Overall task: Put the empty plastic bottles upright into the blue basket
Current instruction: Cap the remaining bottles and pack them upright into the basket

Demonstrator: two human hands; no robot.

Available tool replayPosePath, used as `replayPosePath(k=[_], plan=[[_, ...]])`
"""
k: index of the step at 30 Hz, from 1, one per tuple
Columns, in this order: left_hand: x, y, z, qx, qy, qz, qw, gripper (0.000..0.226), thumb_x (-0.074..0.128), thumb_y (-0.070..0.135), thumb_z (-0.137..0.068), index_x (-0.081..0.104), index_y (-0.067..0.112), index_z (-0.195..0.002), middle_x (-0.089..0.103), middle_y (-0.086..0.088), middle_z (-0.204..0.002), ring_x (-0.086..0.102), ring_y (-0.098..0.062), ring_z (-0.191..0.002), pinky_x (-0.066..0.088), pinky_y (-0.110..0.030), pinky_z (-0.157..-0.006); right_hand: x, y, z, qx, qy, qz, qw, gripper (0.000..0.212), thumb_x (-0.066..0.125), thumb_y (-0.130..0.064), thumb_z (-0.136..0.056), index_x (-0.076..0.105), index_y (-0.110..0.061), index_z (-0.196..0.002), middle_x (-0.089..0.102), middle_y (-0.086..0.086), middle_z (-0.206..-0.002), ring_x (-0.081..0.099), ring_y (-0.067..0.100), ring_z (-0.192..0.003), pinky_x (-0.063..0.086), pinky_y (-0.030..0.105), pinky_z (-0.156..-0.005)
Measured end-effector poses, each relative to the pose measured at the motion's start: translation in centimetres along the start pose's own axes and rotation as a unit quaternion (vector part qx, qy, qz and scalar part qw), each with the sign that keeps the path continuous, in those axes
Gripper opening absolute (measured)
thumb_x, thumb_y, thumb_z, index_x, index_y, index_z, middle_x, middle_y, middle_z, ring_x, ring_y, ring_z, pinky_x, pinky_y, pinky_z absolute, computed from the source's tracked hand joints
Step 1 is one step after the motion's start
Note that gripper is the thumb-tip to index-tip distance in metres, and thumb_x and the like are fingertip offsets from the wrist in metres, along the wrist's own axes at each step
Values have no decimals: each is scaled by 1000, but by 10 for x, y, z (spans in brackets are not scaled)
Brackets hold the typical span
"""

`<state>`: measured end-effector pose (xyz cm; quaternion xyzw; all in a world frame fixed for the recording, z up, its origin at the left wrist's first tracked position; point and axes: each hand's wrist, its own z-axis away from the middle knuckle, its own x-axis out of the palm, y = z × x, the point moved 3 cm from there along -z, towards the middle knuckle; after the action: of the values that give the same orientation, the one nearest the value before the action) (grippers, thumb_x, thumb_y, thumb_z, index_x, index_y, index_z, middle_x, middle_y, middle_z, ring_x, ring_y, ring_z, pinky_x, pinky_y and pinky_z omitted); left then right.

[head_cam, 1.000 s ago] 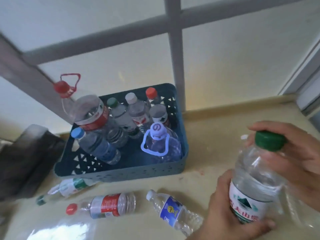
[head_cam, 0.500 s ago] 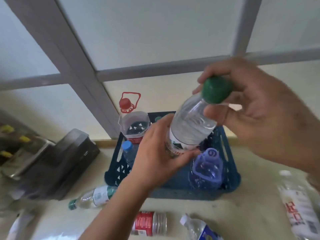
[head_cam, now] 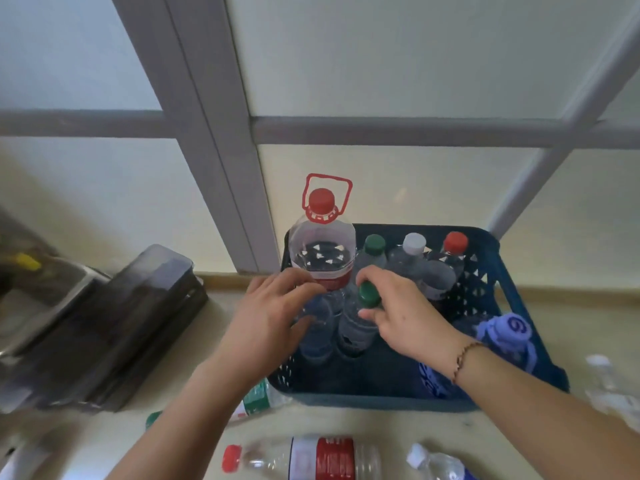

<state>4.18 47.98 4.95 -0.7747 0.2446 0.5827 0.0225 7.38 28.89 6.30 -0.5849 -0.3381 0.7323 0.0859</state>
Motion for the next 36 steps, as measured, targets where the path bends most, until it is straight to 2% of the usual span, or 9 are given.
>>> replayPosePath(k=[7, 13, 16, 19, 21, 24, 28, 32, 36], plan=[[5, -5, -3, 8, 30, 90, 995, 49, 88, 5, -65, 71, 19, -109, 65, 0, -113, 64, -23, -100, 53, -43, -83, 11, -2, -11, -3, 13, 11, 1000, 33, 67, -15, -89, 52, -25, -117, 47, -9, -113, 50, 10, -100, 39, 22, -84], [5, -4, 0, -6, 43, 97, 994, 45, 88, 15, -69, 70, 19, -110, 64, 1, -115, 63, -23, -101, 52, -43, -86, 14, 5, -7, -13, 19, 4, 1000, 46, 67, -24, -90, 47, -25, -131, 50, -5, -122, 54, 15, -107, 47, 35, -95], [-2, 16, 5, -28, 115, 105, 987, 36, 83, 16, -77, 71, 14, -111, 64, -3, -116, 60, -24, -105, 50, -39, -91, 9, 6, 1, -17, 12, 10, 1000, 60, 69, -32, -88, 39, -30, -140, 49, -3, -134, 52, 17, -120, 45, 36, -103], [-9, 64, 20, 53, 208, 149, 965, 25, 75, 8, -78, 71, 9, -103, 66, -9, -106, 61, -29, -97, 49, -39, -87, -21, -1, 30, -58, 91, -6, 994, 56, 68, -33, -89, 45, -28, -139, 53, -6, -136, 54, 12, -120, 47, 31, -102], [0, 105, 35, 153, 214, 183, 947, 23, 73, 9, -81, 68, 16, -102, 65, -4, -107, 63, -29, -95, 50, -42, -86, -49, 4, 69, -64, 179, -72, 979, 45, 69, -29, -89, 55, -24, -131, 61, -7, -125, 59, 5, -114, 50, 24, -96], [27, 162, 42, 237, 139, 247, 929, 8, 58, 30, -99, 64, 30, -104, 63, 12, -111, 63, -15, -101, 51, -30, -92, -81, 40, 144, -21, 294, -138, 946, 32, 71, -18, -87, 64, -25, -118, 69, -10, -108, 67, 9, -104, 54, 21, -86], [79, 242, 34, 365, 54, 264, 891, 15, 56, 20, -95, 69, 27, -98, 69, 7, -98, 64, -16, -93, 50, -27, -85, -89, 129, 241, 153, 354, -139, 912, 25, 73, -22, -86, 67, -33, -108, 71, -14, -100, 69, 7, -95, 55, 19, -79], [141, 306, 21, 347, -97, 314, 878, 17, 69, 30, -85, 69, 30, -103, 66, 11, -103, 62, -12, -95, 52, -24, -82, -85, 220, 331, 344, 364, -97, 860, 30, 75, -14, -83, 65, -38, -96, 72, -12, -91, 66, -3, -86, 55, 18, -72], [194, 368, 8, 327, -196, 334, 862, 23, 68, 33, -85, 62, 32, -107, 65, 11, -106, 62, -14, -96, 54, -26, -80, -89, 303, 389, 458, 348, -86, 814, 22, 72, -22, -85, 63, -33, -103, 68, -7, -103, 64, 6, -90, 56, 39, -79]])
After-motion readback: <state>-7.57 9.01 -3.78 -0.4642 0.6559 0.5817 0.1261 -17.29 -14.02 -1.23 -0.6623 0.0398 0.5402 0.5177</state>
